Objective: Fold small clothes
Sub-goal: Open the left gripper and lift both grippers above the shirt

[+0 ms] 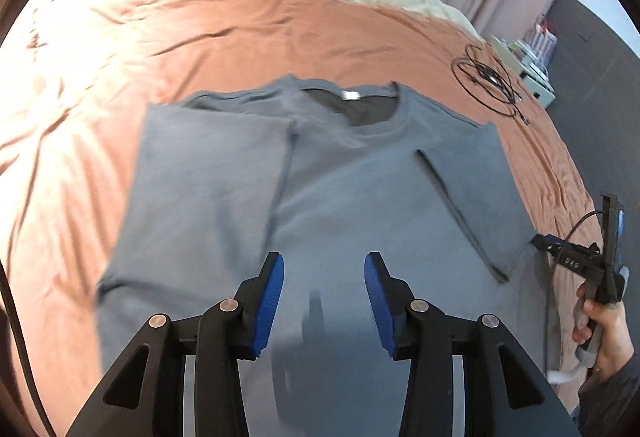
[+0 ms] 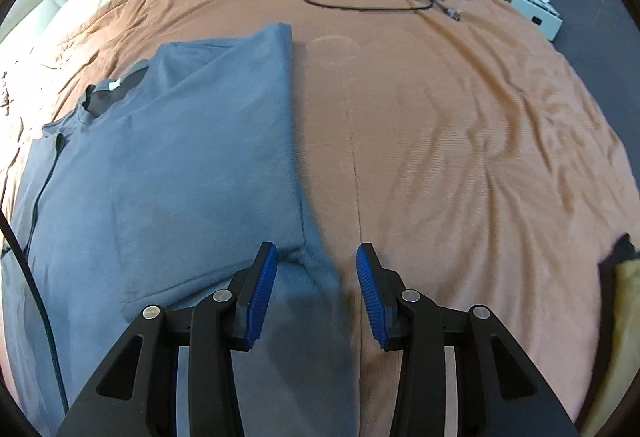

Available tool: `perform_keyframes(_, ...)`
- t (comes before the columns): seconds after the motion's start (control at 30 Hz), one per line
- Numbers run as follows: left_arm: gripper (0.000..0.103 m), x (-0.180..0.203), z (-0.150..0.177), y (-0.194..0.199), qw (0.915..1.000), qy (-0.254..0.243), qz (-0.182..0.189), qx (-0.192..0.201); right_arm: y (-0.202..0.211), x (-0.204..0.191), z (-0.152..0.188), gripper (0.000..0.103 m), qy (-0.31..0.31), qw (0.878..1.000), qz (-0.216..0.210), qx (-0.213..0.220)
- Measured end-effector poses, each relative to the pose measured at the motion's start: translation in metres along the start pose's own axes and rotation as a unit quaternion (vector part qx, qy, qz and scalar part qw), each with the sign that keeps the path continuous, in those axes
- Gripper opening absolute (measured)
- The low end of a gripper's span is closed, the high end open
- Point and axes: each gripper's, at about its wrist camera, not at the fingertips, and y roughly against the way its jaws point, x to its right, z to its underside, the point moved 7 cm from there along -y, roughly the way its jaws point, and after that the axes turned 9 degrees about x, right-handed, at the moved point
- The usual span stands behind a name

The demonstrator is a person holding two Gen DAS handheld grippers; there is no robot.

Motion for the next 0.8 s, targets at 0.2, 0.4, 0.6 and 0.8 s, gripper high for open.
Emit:
perform_keyframes(0.2,0.057,-0.035,0.020,0.049,0.9997,0.015,-0.008,0.015,0.066,-0.018,0.013,0.069,0.002,0.999,-0.012,0.029)
perform_keyframes(0.4,0.097,-0.056,0.032,0.107,0.9972,0.019,-0.018,0.070,0.135,-0.027,0.039,0.090,-0.008,0.998,-0.014,0.068)
perform_keyframes(0.6,0.103,-0.061,0.056,0.152,0.9947,0.008,-0.010,0.102,0.190,-0.026,0.076,0.095,-0.010,0.995,-0.008,0.099)
perform_keyframes(0.8,0.103,-0.063,0.093,0.177,0.9942,0.018,0.004,0.106,0.229,-0.022,0.113,0.103,-0.012,0.993,-0.014,0.113)
